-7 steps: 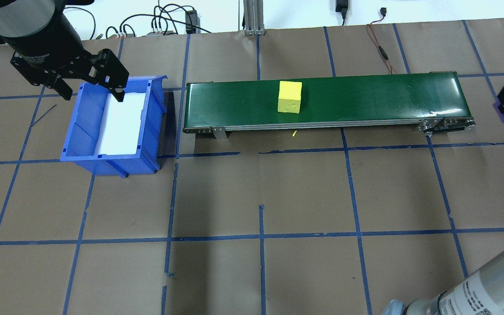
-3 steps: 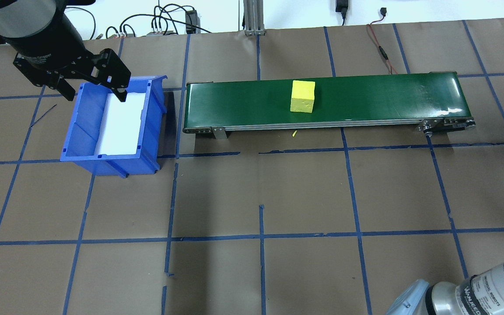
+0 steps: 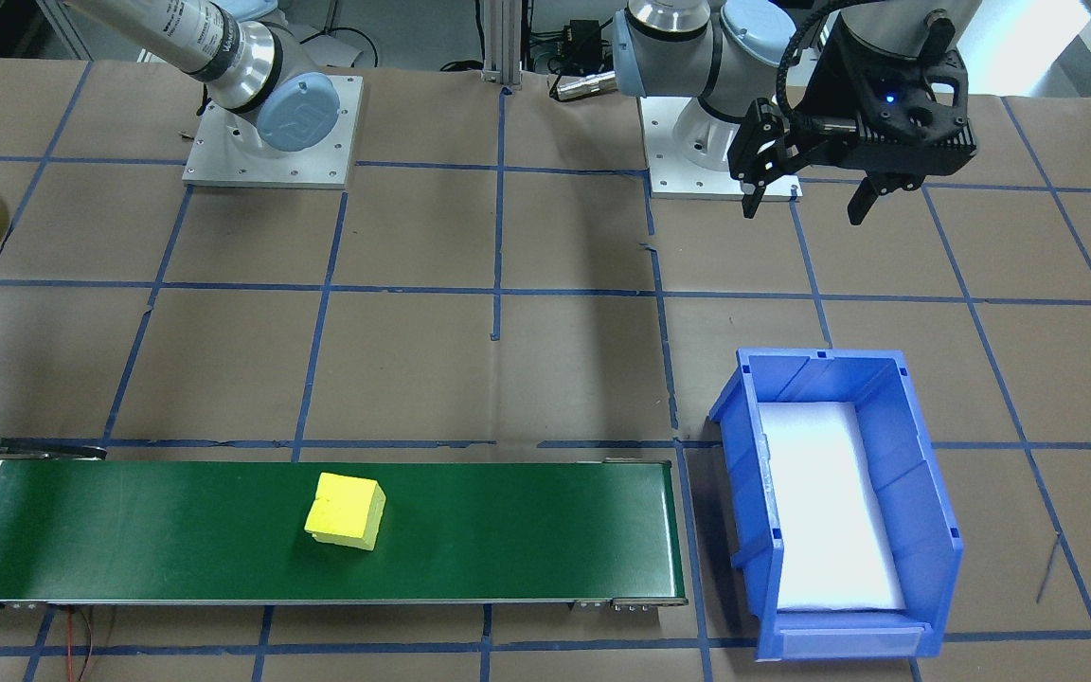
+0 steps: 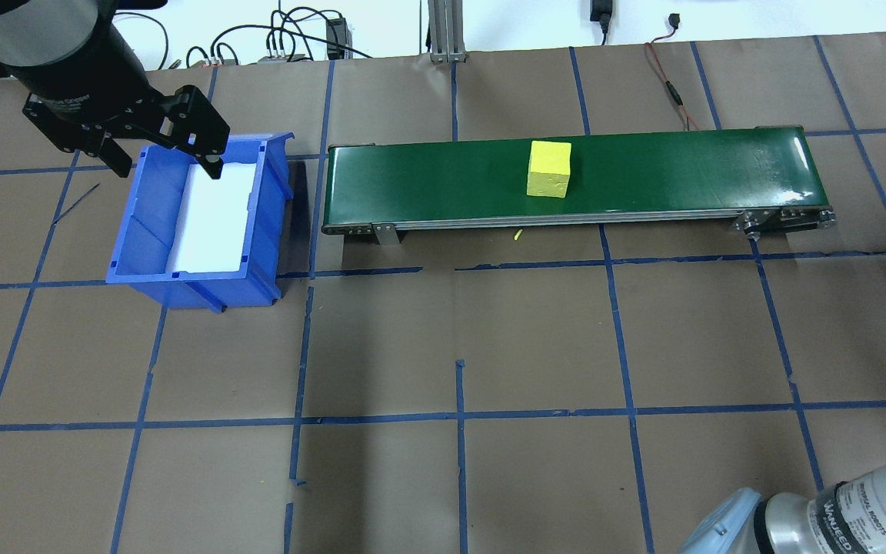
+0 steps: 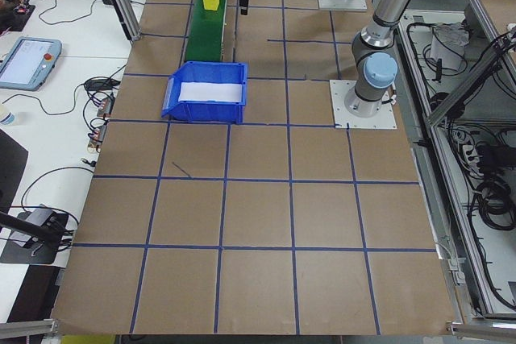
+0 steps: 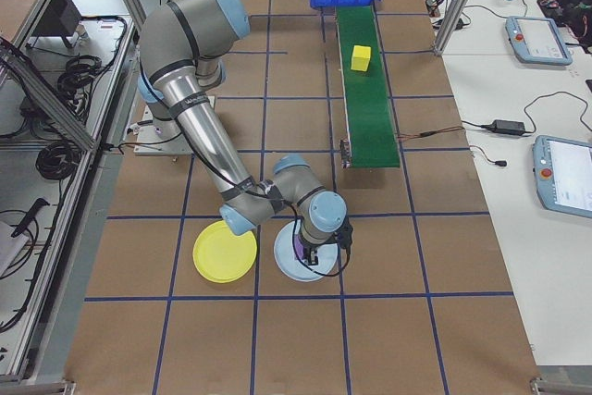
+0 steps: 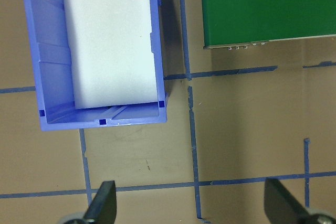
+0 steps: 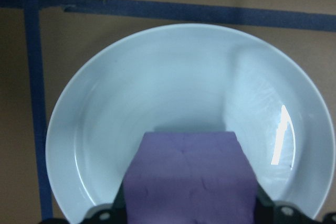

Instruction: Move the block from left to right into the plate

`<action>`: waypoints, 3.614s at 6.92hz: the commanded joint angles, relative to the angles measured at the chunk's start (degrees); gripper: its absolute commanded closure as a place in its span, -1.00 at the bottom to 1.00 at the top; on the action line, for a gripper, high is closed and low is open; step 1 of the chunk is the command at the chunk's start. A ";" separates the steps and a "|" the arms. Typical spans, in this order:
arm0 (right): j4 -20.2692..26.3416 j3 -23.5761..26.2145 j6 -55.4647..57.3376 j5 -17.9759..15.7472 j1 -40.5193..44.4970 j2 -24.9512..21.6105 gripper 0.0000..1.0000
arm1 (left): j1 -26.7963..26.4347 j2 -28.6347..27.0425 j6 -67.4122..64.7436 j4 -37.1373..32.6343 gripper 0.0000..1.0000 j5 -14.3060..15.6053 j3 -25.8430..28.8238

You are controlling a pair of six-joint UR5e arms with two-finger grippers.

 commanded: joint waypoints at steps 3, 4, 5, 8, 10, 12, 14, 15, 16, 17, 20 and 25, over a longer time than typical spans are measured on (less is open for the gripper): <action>-0.55 -1.98 1.01 0.59 0.74 -3.52 -0.85 | 0.03 0.04 0.01 0.00 -1.00 0.09 0.00; -0.11 -2.07 1.37 0.76 2.58 -5.27 -0.84 | 0.20 0.04 0.01 0.00 -1.00 0.00 0.00; 1.89 -2.07 5.46 0.85 5.90 -7.03 -0.84 | 0.12 0.04 0.01 0.00 -1.00 0.00 0.00; 3.76 -2.07 27.39 4.88 23.55 -8.98 -0.87 | 0.12 0.04 -0.08 0.00 -1.00 0.00 0.00; 3.85 -2.59 42.60 6.21 33.75 -9.07 -0.87 | 0.12 0.04 -0.08 0.00 -1.00 0.00 0.00; 4.29 -3.12 52.13 10.07 39.05 -9.25 -0.87 | 0.20 0.04 0.01 0.00 -1.00 0.00 0.00; 4.02 -4.62 57.33 15.40 41.79 -8.55 -0.88 | 0.21 0.04 0.01 0.00 -1.00 0.00 0.00; 4.02 -4.62 57.88 16.92 41.79 -7.94 -0.89 | 0.29 0.04 0.01 0.00 -1.00 0.00 0.00; 4.02 -4.44 57.27 18.76 41.79 -7.32 -0.89 | 0.21 0.04 0.01 0.00 -1.00 0.00 0.00; 3.85 -3.66 56.92 18.96 41.79 -6.97 -0.89 | 0.38 0.04 0.01 0.00 -1.00 0.00 0.00; 3.76 -0.66 56.13 17.73 41.79 -5.65 -0.89 | 0.38 0.04 0.01 0.00 -1.00 0.00 0.00; 3.49 -2.84 49.75 3.30 40.66 -5.11 0.09 | 0.38 0.04 0.01 0.00 -1.00 0.00 0.00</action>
